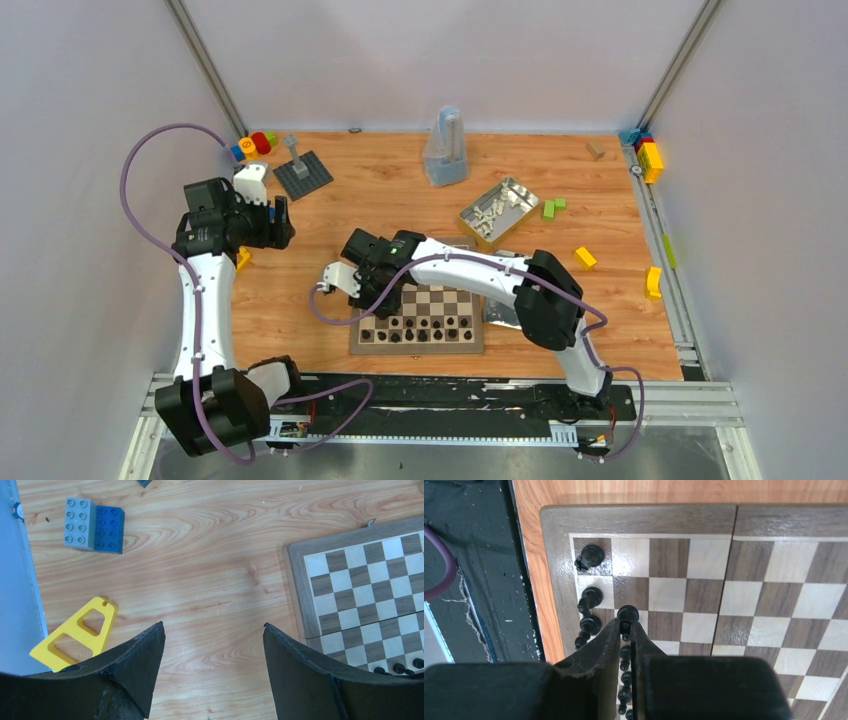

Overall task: Set up the chess pieces on the board
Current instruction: Place the chess piece on the chessboard.

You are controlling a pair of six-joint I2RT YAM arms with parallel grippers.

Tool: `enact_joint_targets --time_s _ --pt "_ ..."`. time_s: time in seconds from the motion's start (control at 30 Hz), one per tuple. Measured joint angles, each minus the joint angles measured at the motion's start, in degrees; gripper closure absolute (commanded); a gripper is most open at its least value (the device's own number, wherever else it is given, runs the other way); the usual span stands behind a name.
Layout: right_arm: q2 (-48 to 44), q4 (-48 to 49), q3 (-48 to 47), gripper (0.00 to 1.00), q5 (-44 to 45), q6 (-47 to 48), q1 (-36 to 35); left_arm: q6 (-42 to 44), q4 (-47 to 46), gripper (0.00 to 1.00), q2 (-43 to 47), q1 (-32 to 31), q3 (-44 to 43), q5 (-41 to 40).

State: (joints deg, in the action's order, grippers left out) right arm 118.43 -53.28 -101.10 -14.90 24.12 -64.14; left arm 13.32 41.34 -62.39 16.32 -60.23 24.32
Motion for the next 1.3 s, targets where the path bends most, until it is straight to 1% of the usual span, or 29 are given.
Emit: enact_joint_targets --time_s 0.2,0.43,1.0,1.3 --pt "2.2 -0.2 -1.4 1.0 0.9 0.2 -1.6 -0.2 0.0 0.2 -0.1 0.3 0.0 -0.7" --pt "4.1 -0.2 -1.5 1.0 2.5 0.2 -1.9 -0.2 0.0 0.2 -0.1 0.3 0.0 -0.4" --pt "4.2 0.0 -1.5 0.98 3.4 0.5 -2.6 -0.2 0.0 0.2 -0.1 0.3 0.0 0.3" --pt "4.2 0.0 -1.5 0.91 3.5 0.7 -2.9 -0.1 0.0 0.2 -0.1 0.3 0.0 0.6"
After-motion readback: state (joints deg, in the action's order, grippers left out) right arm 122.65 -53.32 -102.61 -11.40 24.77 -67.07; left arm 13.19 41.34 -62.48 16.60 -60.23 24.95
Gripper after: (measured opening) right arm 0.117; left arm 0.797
